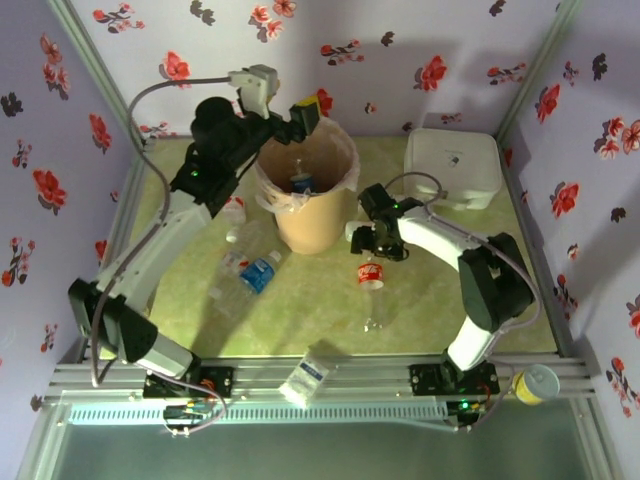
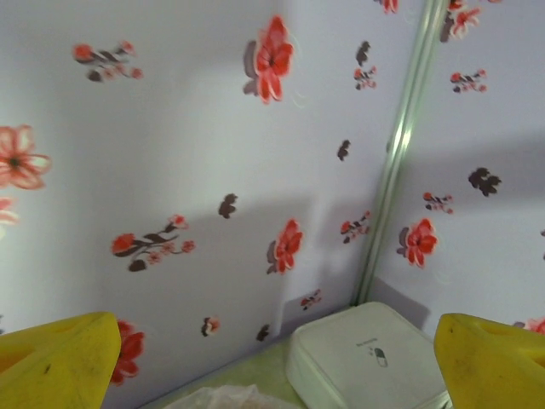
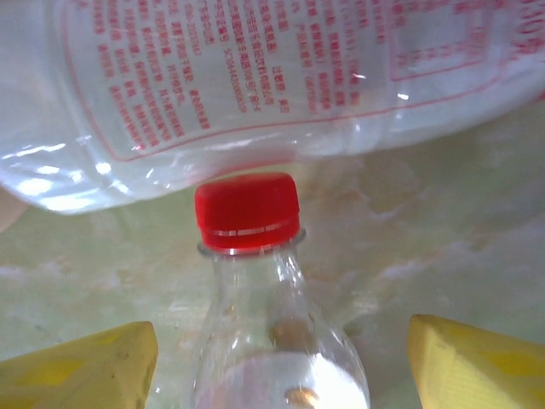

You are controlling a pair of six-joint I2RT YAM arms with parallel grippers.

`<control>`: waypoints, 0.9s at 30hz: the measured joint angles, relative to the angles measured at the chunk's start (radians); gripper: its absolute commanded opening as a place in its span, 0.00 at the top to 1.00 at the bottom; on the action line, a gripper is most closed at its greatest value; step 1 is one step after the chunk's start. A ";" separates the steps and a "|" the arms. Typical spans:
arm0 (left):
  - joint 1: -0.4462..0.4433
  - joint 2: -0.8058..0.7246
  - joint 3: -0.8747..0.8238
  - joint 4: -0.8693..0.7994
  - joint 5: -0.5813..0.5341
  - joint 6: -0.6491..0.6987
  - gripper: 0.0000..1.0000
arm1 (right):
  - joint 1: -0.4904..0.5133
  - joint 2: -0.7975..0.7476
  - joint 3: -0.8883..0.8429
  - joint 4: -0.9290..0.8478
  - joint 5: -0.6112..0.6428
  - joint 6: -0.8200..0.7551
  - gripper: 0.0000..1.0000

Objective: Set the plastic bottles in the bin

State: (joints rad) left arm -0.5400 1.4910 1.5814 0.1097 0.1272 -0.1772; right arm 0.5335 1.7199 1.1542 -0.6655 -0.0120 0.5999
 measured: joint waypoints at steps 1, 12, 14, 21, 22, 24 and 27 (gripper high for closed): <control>0.006 -0.026 0.000 -0.035 -0.016 -0.005 0.04 | 0.000 0.021 0.003 0.008 -0.002 0.000 0.27; 0.177 -0.200 -0.270 -0.208 -0.056 -0.175 0.05 | 0.002 0.103 0.011 0.045 -0.016 0.003 0.48; 0.190 -0.200 -0.329 -0.227 -0.056 -0.202 0.04 | 0.002 0.102 0.013 0.045 -0.013 0.003 0.51; 0.193 -0.200 -0.409 -0.257 -0.056 -0.267 0.04 | 0.002 0.082 0.014 0.028 0.011 -0.013 0.65; 0.193 -0.200 -0.413 -0.253 -0.056 -0.274 0.04 | 0.002 0.072 0.014 0.023 0.014 -0.015 0.68; 0.193 -0.200 -0.418 -0.251 -0.055 -0.286 0.04 | -0.001 0.048 0.014 0.010 0.018 -0.020 0.72; 0.193 -0.200 -0.422 -0.248 -0.049 -0.297 0.03 | -0.010 -0.003 0.016 -0.014 0.020 -0.028 0.75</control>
State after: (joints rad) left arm -0.3466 1.2907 1.1599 -0.1387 0.0784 -0.4740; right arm 0.5232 1.7172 1.1698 -0.6796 0.0078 0.5720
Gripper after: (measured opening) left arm 0.962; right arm 0.318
